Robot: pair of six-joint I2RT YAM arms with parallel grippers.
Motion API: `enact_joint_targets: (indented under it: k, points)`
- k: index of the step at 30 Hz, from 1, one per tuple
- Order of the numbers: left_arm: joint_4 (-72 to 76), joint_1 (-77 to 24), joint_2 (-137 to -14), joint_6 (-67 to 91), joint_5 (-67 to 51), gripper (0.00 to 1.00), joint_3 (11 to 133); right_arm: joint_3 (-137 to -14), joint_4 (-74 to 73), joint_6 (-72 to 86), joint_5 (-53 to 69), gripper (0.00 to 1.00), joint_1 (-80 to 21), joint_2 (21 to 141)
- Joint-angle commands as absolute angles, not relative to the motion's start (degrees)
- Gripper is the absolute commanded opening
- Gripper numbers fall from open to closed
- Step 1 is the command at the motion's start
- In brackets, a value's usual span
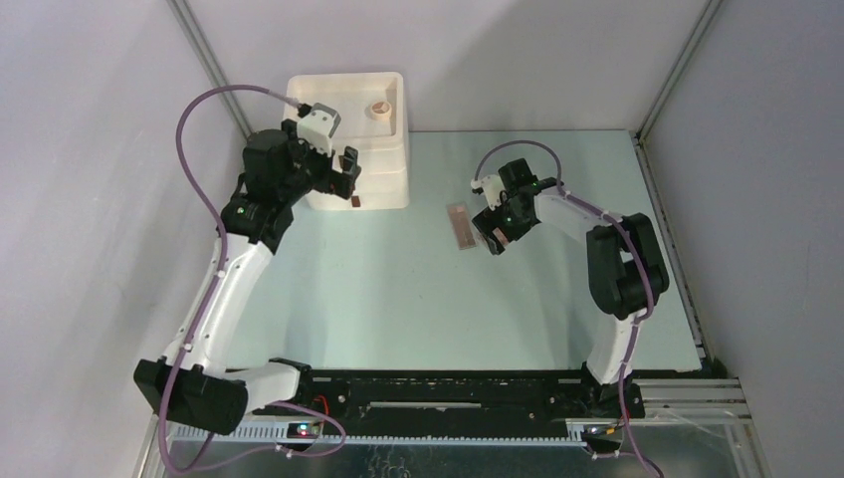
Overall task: Organize the makeup
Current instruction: Place the makeup in the storage box, then pick up the makeup from the center of the board.
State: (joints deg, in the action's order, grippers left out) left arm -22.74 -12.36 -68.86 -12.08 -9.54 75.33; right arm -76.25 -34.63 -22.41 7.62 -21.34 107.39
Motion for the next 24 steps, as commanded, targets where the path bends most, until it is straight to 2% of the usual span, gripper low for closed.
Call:
enact_joint_targets:
  k: [1, 16, 20, 22, 24]
  points:
    - [-19.35, -12.31, -65.29, -12.57, -12.54, 1.0, 72.47, -80.65, -35.5, -23.38, 6.42, 1.0, -21.94, 110.27]
    - [-18.39, -12.35, -64.07, -11.01, -14.97, 1.0, 69.55, -85.69, -38.31, -23.03, 8.81, 0.98, -22.28, 118.37]
    - [-18.29, -12.34, -63.62, -10.57, -15.59, 1.0, 68.97, -85.44, -38.37, -23.07, 8.47, 0.87, -21.79, 118.53]
    - [-18.07, -12.35, -63.09, -10.29, -16.09, 1.0, 68.47, -85.43, -38.71, -22.8, 8.82, 0.77, -21.13, 117.87]
    - [-17.78, -12.31, -62.58, -10.12, -16.91, 1.0, 67.6, -85.35, -38.92, -22.35, 8.73, 0.62, -20.46, 116.65]
